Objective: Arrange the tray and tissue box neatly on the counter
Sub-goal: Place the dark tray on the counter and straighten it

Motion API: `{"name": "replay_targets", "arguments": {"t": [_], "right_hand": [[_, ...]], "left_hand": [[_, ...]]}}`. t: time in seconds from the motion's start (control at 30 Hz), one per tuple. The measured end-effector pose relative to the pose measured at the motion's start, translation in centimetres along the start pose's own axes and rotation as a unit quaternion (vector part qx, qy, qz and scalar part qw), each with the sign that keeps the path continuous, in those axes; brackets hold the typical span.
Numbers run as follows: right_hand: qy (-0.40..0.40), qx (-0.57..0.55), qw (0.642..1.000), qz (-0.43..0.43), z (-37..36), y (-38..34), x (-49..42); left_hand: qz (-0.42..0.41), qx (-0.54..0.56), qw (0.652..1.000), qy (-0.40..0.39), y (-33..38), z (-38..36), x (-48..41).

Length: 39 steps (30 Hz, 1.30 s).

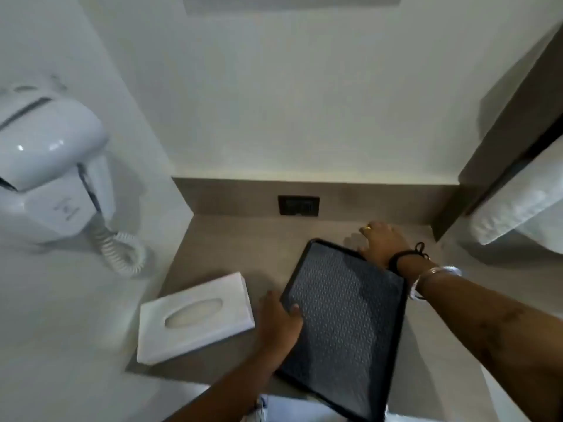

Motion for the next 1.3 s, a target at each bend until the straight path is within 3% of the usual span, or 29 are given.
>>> {"name": "replay_targets", "arguments": {"t": [0.2,0.43,0.5,0.73,0.87,1.03,1.3], "right_hand": [[-0.083,0.021,0.994,-0.067,-7.8,3.4,0.5],[-0.044,-0.006,0.993,-0.109,-9.0,3.9,-0.2],[-0.051,-0.008,0.992,-0.116,-9.0,4.4,-0.5],[-0.058,-0.076,0.977,-0.191,-9.1,9.2,1.5],[-0.023,-0.175,0.955,-0.238,-9.1,12.6,3.8],[-0.013,-0.244,0.921,-0.305,-9.4,13.8,7.5],[-0.012,-0.339,0.862,-0.377,-11.4,11.1,11.0]], "left_hand": [[0.191,0.053,0.977,0.074,-6.7,-2.4,4.3],[0.337,0.208,0.91,0.122,-9.3,-5.8,5.2],[0.36,0.251,0.888,0.138,-9.1,-6.1,4.9],[0.373,0.195,0.902,0.095,-9.2,-6.0,2.7],[0.251,0.205,0.935,0.142,-6.4,-4.2,-1.2],[0.096,0.208,0.966,0.123,-2.9,-1.4,-8.3],[0.051,0.168,0.98,0.097,-2.8,0.7,-14.5]]}}
Point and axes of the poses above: each hand's wrist, its own x-axis away from the middle knuckle, its own z-axis out of the back of the hand, y = z × x, the point moved 6 cm from there along -x, towards the middle knuckle, and after that the axes turned 14 degrees about -z, right-handed, at the moved point
